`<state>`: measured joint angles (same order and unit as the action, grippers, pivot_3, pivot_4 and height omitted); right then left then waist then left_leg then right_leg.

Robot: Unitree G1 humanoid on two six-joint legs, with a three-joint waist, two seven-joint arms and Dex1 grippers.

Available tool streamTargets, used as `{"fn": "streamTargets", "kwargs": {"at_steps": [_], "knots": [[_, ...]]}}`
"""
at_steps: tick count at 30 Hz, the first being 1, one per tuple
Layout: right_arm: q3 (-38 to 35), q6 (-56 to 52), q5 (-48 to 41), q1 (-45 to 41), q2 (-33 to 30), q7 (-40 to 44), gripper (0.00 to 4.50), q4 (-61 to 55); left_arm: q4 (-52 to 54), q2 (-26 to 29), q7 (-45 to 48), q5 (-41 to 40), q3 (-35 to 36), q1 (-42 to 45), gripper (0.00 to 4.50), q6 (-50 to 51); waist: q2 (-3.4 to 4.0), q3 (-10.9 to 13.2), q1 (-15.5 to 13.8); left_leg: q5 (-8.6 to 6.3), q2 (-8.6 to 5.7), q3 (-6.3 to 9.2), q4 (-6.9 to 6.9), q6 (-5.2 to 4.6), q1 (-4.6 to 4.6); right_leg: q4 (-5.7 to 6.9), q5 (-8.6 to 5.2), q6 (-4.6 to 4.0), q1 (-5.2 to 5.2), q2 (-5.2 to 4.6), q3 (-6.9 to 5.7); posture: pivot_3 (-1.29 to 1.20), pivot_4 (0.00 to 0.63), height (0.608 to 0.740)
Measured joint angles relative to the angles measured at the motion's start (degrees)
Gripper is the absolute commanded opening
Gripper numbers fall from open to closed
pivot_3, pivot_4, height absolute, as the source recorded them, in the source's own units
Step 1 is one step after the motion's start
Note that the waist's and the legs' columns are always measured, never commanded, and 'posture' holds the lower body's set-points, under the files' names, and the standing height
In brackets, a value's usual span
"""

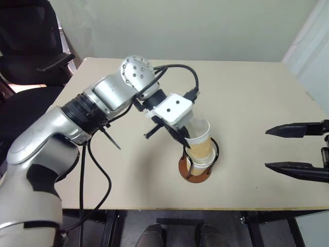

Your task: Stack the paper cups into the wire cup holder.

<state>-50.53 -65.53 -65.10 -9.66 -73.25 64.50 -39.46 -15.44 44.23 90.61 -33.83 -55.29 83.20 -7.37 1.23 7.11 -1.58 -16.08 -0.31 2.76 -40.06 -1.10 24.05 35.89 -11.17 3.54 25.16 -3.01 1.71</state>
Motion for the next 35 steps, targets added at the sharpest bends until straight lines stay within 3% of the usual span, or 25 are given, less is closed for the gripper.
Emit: {"fn": "streamTargets", "kwargs": {"at_steps": [2,5,16,21,26,31,35], "knots": [[0.00,0.33,0.00,0.01,-0.25,0.02,3.66,0.09,-0.06,-0.07,0.00,0.56,-0.75,-0.12,0.06,-0.32,0.00,0.00,0.00,0.00,0.00,0.00,0.00,0.00,0.00,0.01,0.00,0.00,0.00,0.00,0.00,0.00,0.150,0.740],[0.00,0.77,0.01,0.31,-0.26,0.04,3.66,0.20,-1.03,-0.80,0.00,1.76,-0.85,-0.12,0.65,-1.19,0.00,0.00,-0.01,0.00,0.00,-0.01,-0.01,0.00,0.00,0.00,0.00,0.00,-0.01,0.00,0.00,0.00,0.150,0.740],[-0.25,1.16,-0.06,2.66,-0.25,0.04,3.66,-0.16,-4.99,-2.67,0.01,2.24,1.24,-0.09,4.46,-1.30,0.00,0.00,-0.04,0.00,0.00,-0.02,-0.01,0.00,0.01,0.00,0.00,0.00,0.00,0.00,0.00,0.00,0.150,0.740],[-0.19,1.82,-0.03,3.02,-0.24,-0.21,3.66,-0.15,-5.62,-4.07,0.04,2.62,5.30,-0.13,4.46,-0.38,0.00,0.00,-0.04,0.00,0.00,-0.02,-0.01,0.00,0.01,0.00,0.00,0.00,-0.01,0.00,0.00,0.00,0.150,0.740],[1.77,3.67,-0.05,2.04,-0.28,-0.88,3.66,0.64,-13.43,-5.18,-0.29,4.69,15.74,0.08,4.46,3.23,0.00,0.00,0.03,0.01,0.02,-0.03,-0.01,0.02,-0.03,0.04,0.00,0.00,0.00,0.02,0.00,0.00,0.150,0.740],[4.84,5.41,0.15,2.03,-0.28,-0.45,3.66,1.70,-26.03,-2.18,-5.70,10.69,28.63,1.99,4.46,7.42,0.01,0.00,0.40,0.01,0.01,-0.03,0.02,0.02,-0.01,0.01,-0.04,0.03,0.04,0.04,0.02,0.00,0.150,0.740],[9.39,8.34,1.39,0.57,-0.60,0.42,3.66,3.73,-24.62,3.47,-8.74,14.70,34.51,-4.80,4.46,9.72,0.13,-0.06,0.63,-0.01,-0.05,-0.09,0.04,0.00,-0.04,-0.01,-0.11,0.10,0.08,0.10,0.11,0.00,0.150,0.740]]}}
